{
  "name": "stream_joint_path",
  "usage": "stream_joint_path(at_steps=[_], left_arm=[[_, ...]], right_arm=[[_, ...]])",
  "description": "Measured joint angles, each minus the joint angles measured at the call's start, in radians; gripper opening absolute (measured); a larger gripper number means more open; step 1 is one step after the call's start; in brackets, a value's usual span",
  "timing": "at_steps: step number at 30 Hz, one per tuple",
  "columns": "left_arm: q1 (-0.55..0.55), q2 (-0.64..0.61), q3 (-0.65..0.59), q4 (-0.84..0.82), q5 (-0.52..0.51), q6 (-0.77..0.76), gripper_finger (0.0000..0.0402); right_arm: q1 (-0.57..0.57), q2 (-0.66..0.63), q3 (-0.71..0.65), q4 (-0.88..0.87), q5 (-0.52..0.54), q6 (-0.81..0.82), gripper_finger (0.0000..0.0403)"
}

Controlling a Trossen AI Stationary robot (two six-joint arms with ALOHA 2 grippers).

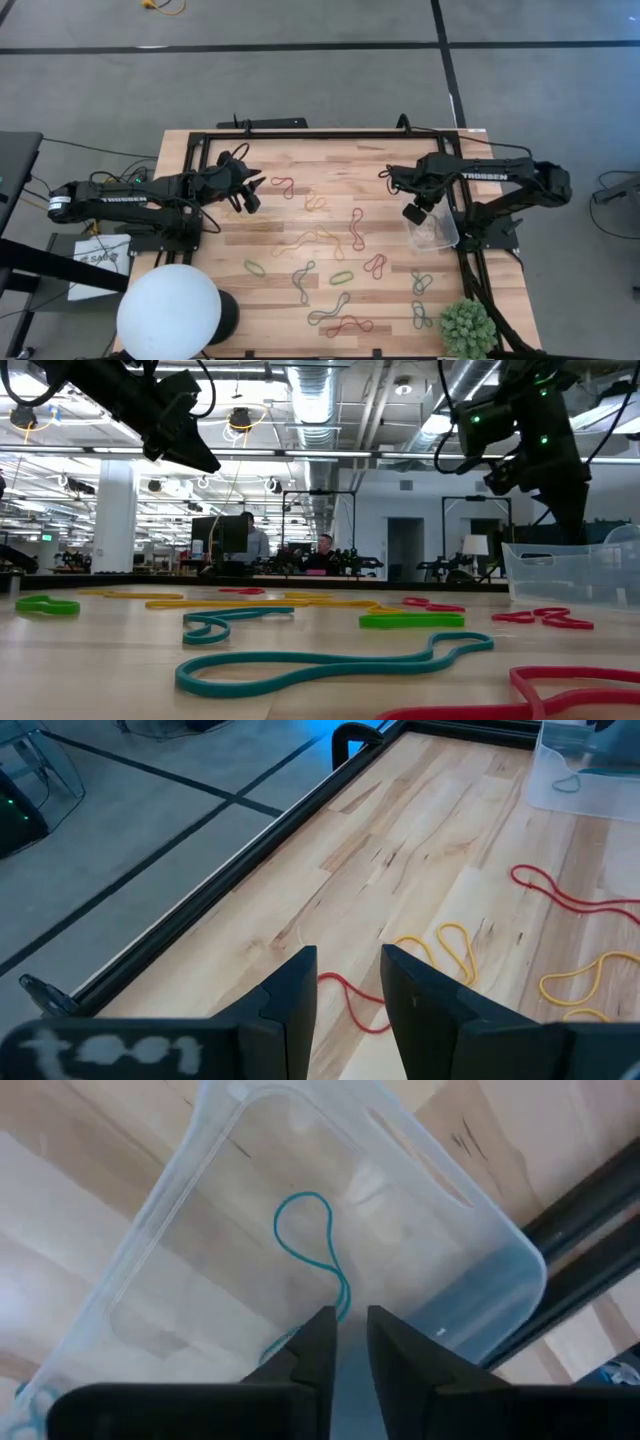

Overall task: Pick and place items into bin
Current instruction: Put the blue rubber band into the transparent bin

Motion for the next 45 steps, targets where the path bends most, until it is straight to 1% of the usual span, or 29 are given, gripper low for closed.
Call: stream_joint_path(at_steps=[3,8,13,15,17,20,22,26,34,38,42,45], left_arm=[[0.0,0.0,0.0,0.0,0.0,0.0,0.0104],[0.0,0.0,0.0,0.0,0.0,0.0,0.0104],[0.0,0.0,0.0,0.0,0.001,0.0,0.0104],[0.0,0.0,0.0,0.0,0.001,0.0,0.0104],[0.0,0.0,0.0,0.0,0.001,0.0,0.0104],[0.0,0.0,0.0,0.0,0.001,0.0,0.0104],[0.0,0.0,0.0,-0.003,0.001,0.0,0.0104],[0.0,0.0,0.0,-0.016,0.002,0.0,0.0104],[0.0,0.0,0.0,-0.022,0.002,0.0,0.0104],[0.0,0.0,0.0,-0.022,0.002,-0.01,0.0104],[0.0,0.0,0.0,-0.022,0.002,-0.027,0.0104],[0.0,0.0,0.0,-0.021,0.003,-0.041,0.0104]], right_arm=[[-0.002,0.021,0.0,0.012,0.001,-0.029,0.007],[0.022,0.023,0.004,0.043,-0.002,-0.093,0.0072],[0.056,0.019,0.085,-0.016,-0.019,-0.095,0.0072],[0.072,0.019,0.138,-0.073,-0.071,-0.095,0.0072],[0.093,0.018,0.194,-0.121,-0.154,-0.082,0.0072],[0.138,0.018,0.262,-0.138,-0.27,-0.023,0.0072],[0.185,0.018,0.294,-0.118,-0.313,0.02,0.0072],[0.319,0.017,0.3,-0.039,-0.317,0.087,0.0072],[0.642,0.018,0.277,0.119,-0.313,0.081,0.0072],[0.786,0.018,0.249,0.178,-0.261,0.065,0.0072],[0.885,0.018,0.222,0.238,-0.238,0.07,0.0072],[0.928,0.018,0.193,0.263,-0.234,0.182,0.0072]])
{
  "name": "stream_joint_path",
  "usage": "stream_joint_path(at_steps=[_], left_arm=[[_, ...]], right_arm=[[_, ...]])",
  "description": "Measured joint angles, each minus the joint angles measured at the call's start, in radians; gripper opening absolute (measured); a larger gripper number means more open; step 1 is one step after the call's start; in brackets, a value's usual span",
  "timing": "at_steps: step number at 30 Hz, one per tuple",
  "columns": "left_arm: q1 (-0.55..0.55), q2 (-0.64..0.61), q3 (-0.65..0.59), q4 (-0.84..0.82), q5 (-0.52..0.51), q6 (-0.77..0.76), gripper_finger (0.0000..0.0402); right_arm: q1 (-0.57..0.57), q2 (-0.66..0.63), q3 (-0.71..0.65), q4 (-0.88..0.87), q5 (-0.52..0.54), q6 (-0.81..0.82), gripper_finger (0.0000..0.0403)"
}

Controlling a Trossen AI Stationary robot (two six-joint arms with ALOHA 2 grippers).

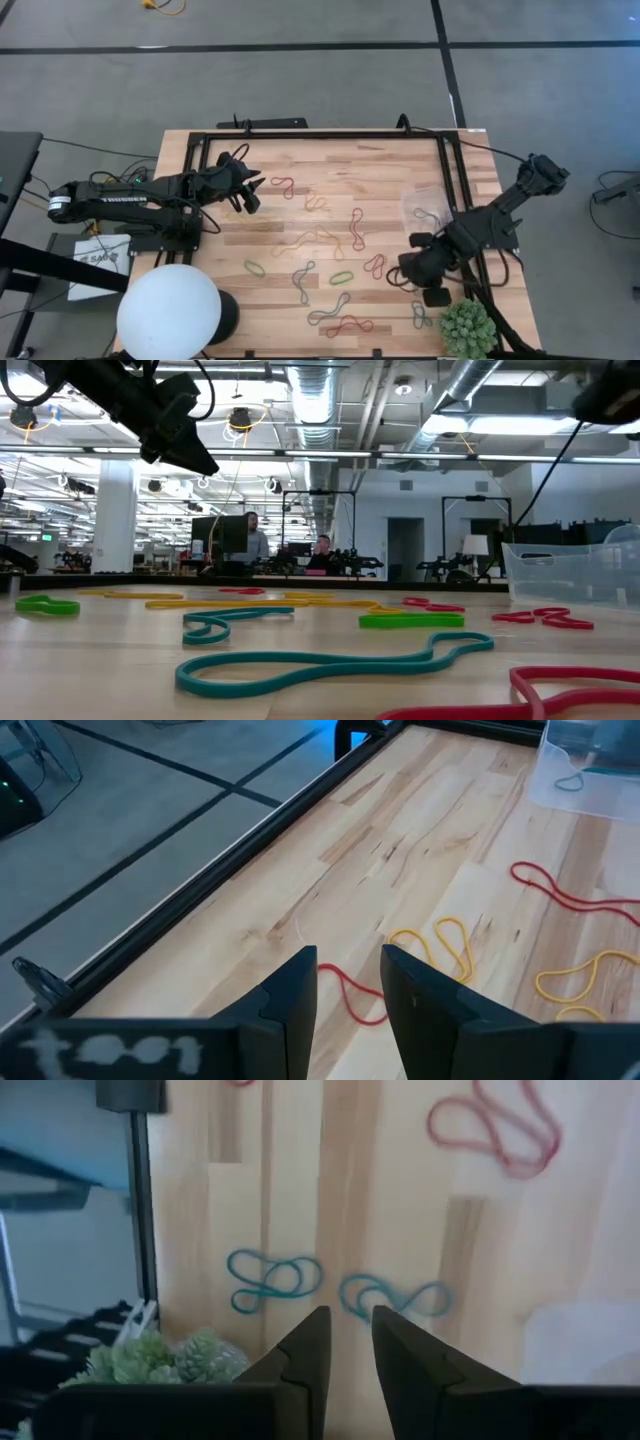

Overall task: Pick and place items into bin
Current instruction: Put the blue rubber band into the transparent bin

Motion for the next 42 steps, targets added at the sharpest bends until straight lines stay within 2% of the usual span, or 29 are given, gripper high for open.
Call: stream_joint_path(at_steps=[8,18,25,30,39,42], left_arm=[[0.0,0.0,0.0,0.008,0.0,-0.012,0.0104],[0.0,0.0,0.0,0.03,0.0,-0.01,0.0104],[0.0,0.0,0.0,0.063,-0.003,0.028,0.0104],[0.0,0.0,0.0,0.098,-0.003,0.05,0.0104],[0.0,0.0,0.0,0.113,-0.003,0.059,0.0104],[0.0,0.0,0.0,0.112,-0.003,0.059,0.0104]], right_arm=[[0.024,0.0,-0.097,0.025,0.024,0.404,0.0072],[0.024,0.0,-0.184,0.116,0.023,0.702,0.0073],[0.024,0.0,-0.261,0.203,0.022,0.837,0.0073],[0.024,0.001,-0.316,0.202,0.025,1.03,0.0073],[0.022,0.012,-0.389,0.362,0.026,1.097,0.0072],[0.022,0.052,-0.393,0.348,0.026,1.113,0.0072]])
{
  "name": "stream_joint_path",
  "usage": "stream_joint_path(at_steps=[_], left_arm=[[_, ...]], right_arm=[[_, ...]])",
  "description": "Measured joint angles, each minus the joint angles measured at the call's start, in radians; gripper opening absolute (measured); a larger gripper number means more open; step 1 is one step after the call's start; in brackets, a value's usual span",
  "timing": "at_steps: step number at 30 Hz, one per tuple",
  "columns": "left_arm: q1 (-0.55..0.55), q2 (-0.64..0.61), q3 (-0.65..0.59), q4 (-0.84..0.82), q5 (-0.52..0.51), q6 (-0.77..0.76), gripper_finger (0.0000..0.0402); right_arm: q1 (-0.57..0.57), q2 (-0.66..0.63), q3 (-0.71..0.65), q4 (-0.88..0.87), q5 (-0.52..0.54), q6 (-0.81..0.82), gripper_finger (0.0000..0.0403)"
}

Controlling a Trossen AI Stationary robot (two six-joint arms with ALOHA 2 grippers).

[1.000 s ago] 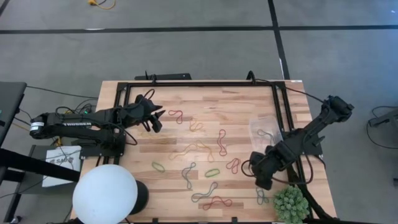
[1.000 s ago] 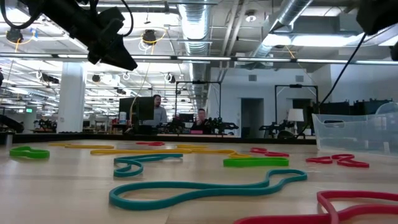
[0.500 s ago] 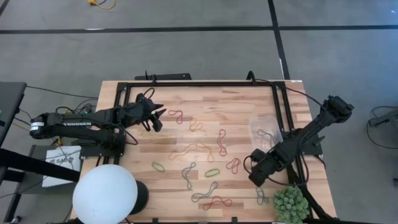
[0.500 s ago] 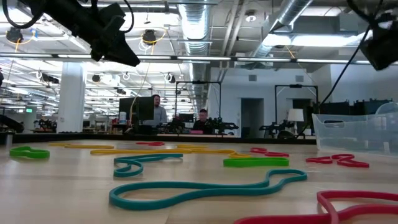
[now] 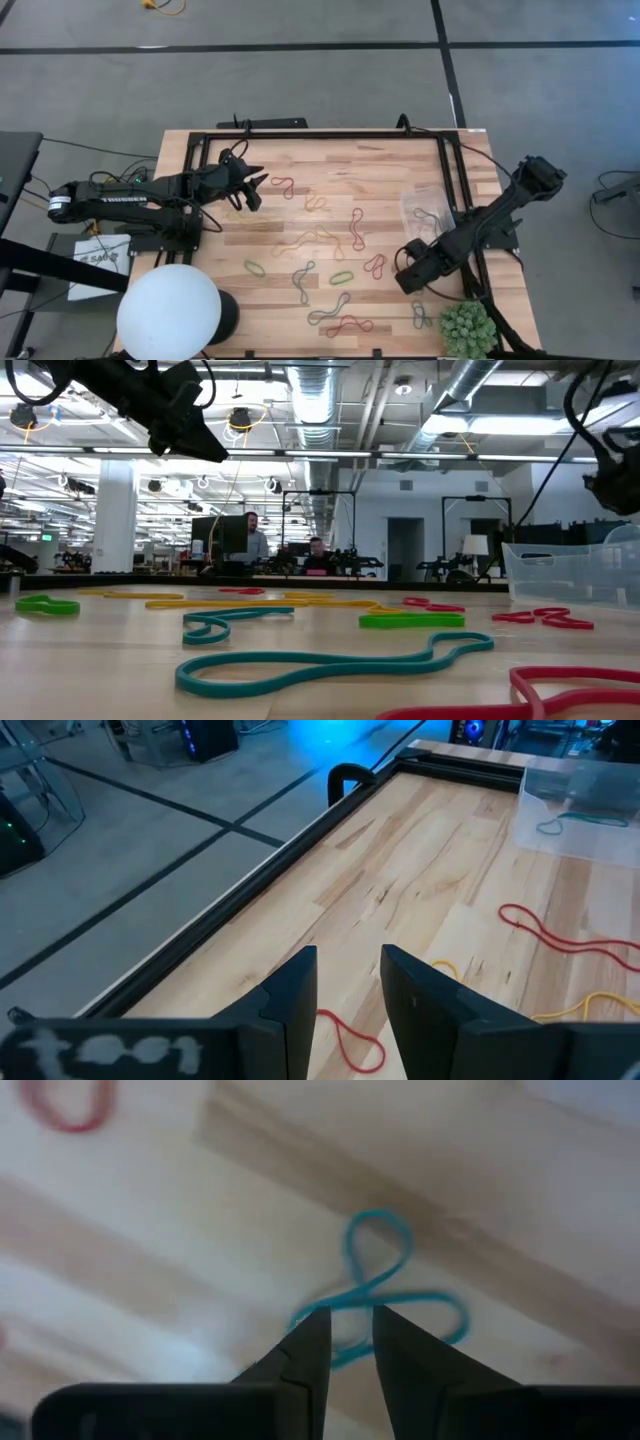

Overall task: Pick and place items into bin
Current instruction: Put the blue rubber band into the transparent bin

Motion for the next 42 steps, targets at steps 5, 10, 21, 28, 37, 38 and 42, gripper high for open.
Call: stream_joint_path(at_steps=[5,10,21,28,37,38,42], left_arm=[[0.0,0.0,0.0,-0.001,0.0,0.0,0.0104],[0.0,0.0,0.0,0.002,0.0,0.0,0.0104],[0.0,0.0,0.0,0.002,-0.001,0.0,0.0104],[0.0,0.0,0.0,0.002,-0.001,0.0,0.0104],[0.0,0.0,0.0,0.002,-0.001,0.0,0.0104],[0.0,0.0,0.0,0.002,-0.001,0.0,0.0104],[0.0,0.0,0.0,0.002,-0.001,-0.002,0.0104]], right_arm=[[-0.001,0.075,0.002,0.009,0.011,0.001,0.0072],[-0.011,0.113,0.005,0.025,-0.004,0.001,0.0072],[-0.045,0.12,0.013,0.029,-0.069,-0.044,0.0071],[-0.045,0.114,0.013,0.047,-0.077,-0.063,0.0015],[-0.055,-0.019,0.084,0.186,-0.031,-0.204,0.0004],[-0.058,-0.038,0.104,0.187,-0.008,-0.231,0.0005],[-0.073,-0.103,0.177,0.128,0.102,-0.36,0.0002]])
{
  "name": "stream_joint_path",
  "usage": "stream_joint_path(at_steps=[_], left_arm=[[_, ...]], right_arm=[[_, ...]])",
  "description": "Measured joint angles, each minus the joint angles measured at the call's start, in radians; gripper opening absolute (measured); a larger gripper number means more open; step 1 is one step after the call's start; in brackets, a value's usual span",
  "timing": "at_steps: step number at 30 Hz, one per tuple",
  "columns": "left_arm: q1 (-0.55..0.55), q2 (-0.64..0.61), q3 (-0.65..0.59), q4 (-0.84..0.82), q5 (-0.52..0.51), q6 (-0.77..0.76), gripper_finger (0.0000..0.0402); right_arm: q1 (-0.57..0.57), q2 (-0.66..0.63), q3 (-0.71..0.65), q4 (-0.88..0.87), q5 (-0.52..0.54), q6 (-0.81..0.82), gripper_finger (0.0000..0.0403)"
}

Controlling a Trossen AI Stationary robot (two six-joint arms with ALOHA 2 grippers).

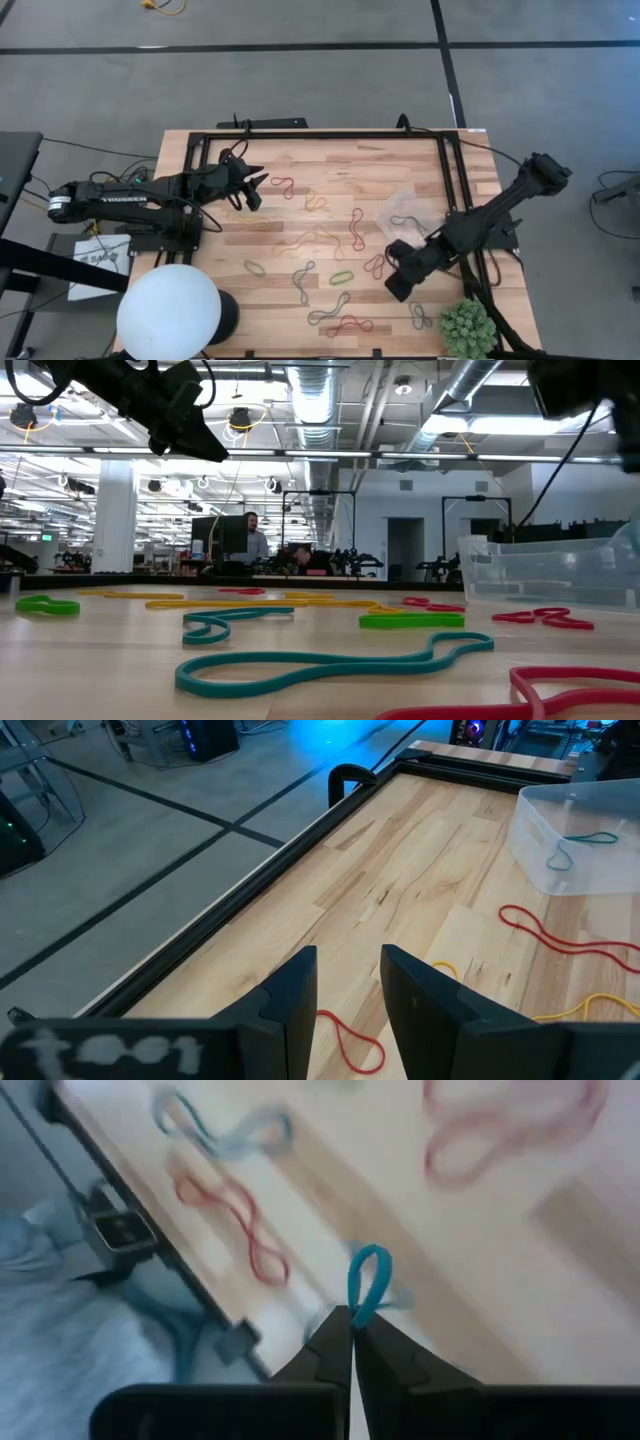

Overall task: Pick and place items into bin
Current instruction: Put the blue rubber band into the transparent bin

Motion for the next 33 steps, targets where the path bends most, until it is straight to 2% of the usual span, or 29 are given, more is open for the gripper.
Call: stream_joint_path(at_steps=[3,5,9,11,14,18,21,29,33], left_arm=[[0.0,0.0,0.0,0.0,0.0,0.001,0.0104],[0.0,0.0,0.0,-0.001,0.0,0.001,0.0104],[0.0,0.0,0.0,-0.003,0.0,0.001,0.0104],[0.0,0.0,0.0,-0.002,0.0,0.001,0.0104],[0.0,0.0,0.0,-0.003,0.0,0.001,0.0104],[0.0,0.0,0.0,-0.004,0.0,-0.003,0.0104],[0.0,0.0,0.0,-0.007,0.002,-0.003,0.0104],[0.0,0.0,0.0,-0.011,0.003,-0.003,0.0104],[0.0,0.0,0.0,-0.016,0.004,-0.006,0.0104]], right_arm=[[-0.028,-0.045,0.048,-0.087,0.151,-0.142,0.0003],[-0.059,-0.068,0.07,-0.212,0.238,-0.192,0.0002],[-0.147,-0.104,0.097,-0.55,0.431,-0.144,0.0002],[-0.203,-0.112,0.097,-0.687,0.471,-0.123,0.0001],[-0.288,-0.112,0.097,-0.737,0.455,-0.168,0.0001],[-0.378,-0.09,0.097,-0.621,0.396,-0.348,0.0001],[-0.429,-0.057,0.097,-0.579,0.39,-0.46,0.0001],[-0.573,0.081,0.097,-0.593,0.337,-0.588,0.0003],[-0.618,0.149,0.097,-0.593,0.324,-0.592,0.0022]])
